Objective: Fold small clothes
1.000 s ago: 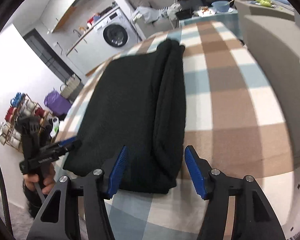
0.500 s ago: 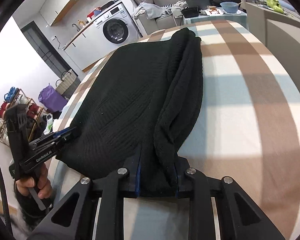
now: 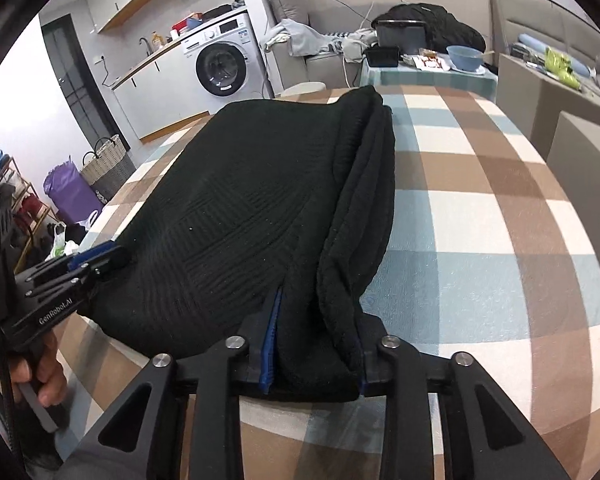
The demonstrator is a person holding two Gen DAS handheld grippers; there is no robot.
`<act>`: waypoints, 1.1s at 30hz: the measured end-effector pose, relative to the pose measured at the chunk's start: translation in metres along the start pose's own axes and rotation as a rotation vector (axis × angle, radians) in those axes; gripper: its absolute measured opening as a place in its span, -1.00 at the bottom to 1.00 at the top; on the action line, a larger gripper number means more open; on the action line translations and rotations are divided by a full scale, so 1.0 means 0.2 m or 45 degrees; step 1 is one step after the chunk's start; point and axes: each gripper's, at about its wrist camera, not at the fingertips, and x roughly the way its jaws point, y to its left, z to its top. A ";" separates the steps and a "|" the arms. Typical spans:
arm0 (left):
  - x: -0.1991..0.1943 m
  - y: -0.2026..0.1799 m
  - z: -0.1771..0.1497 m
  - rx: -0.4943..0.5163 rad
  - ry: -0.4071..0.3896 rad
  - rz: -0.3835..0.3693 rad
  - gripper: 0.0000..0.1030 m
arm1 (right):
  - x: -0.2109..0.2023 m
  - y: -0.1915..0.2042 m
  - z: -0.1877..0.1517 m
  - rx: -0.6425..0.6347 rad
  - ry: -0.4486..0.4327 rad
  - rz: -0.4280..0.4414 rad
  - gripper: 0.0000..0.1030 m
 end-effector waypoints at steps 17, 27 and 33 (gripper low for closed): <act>-0.40 -0.05 -0.13 -0.010 -0.334 -0.033 0.99 | -0.37 0.10 -0.12 -0.174 -0.370 0.056 1.00; -0.39 -0.03 -0.20 -0.027 -0.395 -0.011 0.99 | -0.37 0.14 -0.20 -0.247 -0.460 0.059 1.00; -0.38 -0.02 -0.20 -0.013 -0.404 -0.024 0.99 | -0.37 0.11 -0.20 -0.222 -0.464 0.054 1.00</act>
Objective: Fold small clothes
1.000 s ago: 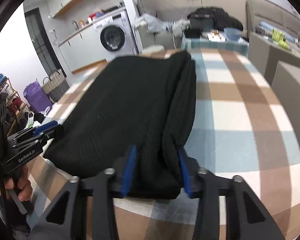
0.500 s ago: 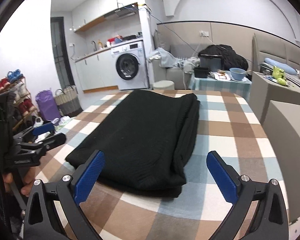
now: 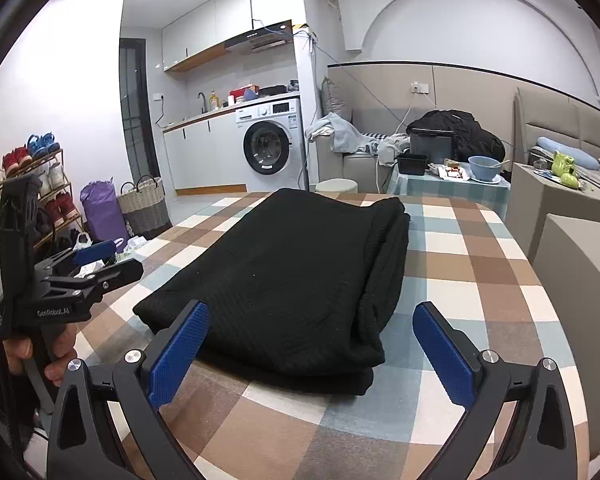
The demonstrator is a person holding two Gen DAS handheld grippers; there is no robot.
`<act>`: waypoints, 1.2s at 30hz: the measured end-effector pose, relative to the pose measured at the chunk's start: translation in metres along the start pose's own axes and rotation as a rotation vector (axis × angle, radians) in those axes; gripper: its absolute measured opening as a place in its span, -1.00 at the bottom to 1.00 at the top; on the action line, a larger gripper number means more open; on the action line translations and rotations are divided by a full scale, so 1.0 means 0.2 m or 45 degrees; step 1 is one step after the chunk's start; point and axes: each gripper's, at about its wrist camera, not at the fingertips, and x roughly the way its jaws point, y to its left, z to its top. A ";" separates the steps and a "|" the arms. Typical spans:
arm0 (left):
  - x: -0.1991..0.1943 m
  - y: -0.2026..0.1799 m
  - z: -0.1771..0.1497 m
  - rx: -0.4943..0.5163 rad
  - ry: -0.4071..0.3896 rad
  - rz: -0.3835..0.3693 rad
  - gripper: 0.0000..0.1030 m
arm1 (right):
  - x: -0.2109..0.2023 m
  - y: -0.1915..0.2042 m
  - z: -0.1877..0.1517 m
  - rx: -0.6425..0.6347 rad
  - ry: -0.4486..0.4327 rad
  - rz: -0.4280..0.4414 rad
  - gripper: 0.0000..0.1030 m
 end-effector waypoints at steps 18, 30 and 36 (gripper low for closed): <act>0.03 0.00 -0.01 0.012 0.004 -0.010 0.99 | -0.03 -0.02 0.00 0.020 -0.044 -0.034 1.00; 0.03 -0.02 -0.01 0.028 -0.006 -0.012 0.99 | -0.02 -0.03 0.00 0.023 -0.039 -0.041 1.00; 0.02 -0.01 -0.01 0.031 -0.006 -0.013 0.99 | -0.02 -0.03 0.00 0.028 -0.035 -0.038 1.00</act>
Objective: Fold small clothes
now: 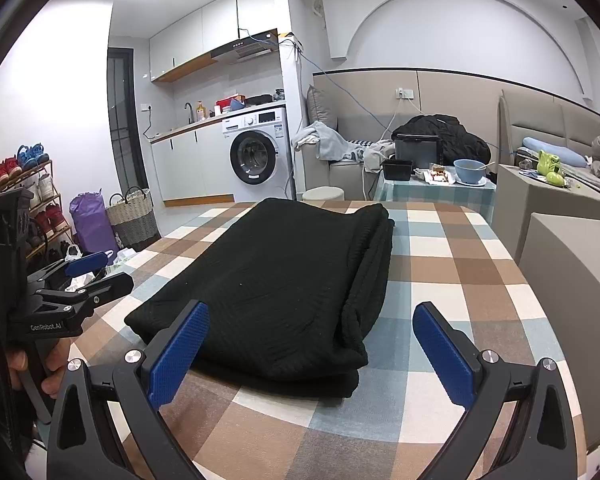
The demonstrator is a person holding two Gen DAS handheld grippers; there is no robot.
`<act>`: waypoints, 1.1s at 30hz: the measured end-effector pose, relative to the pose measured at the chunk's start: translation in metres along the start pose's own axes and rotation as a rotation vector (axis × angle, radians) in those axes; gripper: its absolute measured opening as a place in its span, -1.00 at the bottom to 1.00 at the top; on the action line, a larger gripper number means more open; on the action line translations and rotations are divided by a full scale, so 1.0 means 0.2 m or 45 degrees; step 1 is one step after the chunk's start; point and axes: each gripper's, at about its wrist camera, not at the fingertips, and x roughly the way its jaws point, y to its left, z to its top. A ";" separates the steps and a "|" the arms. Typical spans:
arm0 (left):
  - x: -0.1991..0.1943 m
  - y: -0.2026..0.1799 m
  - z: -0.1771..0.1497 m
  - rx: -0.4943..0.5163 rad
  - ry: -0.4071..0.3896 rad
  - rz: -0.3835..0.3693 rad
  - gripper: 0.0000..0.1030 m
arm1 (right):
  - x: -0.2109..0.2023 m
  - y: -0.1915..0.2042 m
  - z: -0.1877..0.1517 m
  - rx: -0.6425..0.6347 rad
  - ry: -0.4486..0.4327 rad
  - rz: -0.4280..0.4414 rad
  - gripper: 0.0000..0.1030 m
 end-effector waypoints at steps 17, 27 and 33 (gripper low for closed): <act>0.00 0.00 0.00 -0.003 0.000 0.003 0.99 | 0.00 -0.01 0.00 0.008 0.004 0.007 1.00; 0.00 0.00 0.00 -0.002 0.000 0.002 0.99 | 0.00 -0.01 0.00 0.010 0.004 0.008 1.00; 0.00 0.00 0.00 -0.002 0.000 0.001 0.99 | 0.00 -0.01 0.00 0.008 0.004 0.007 1.00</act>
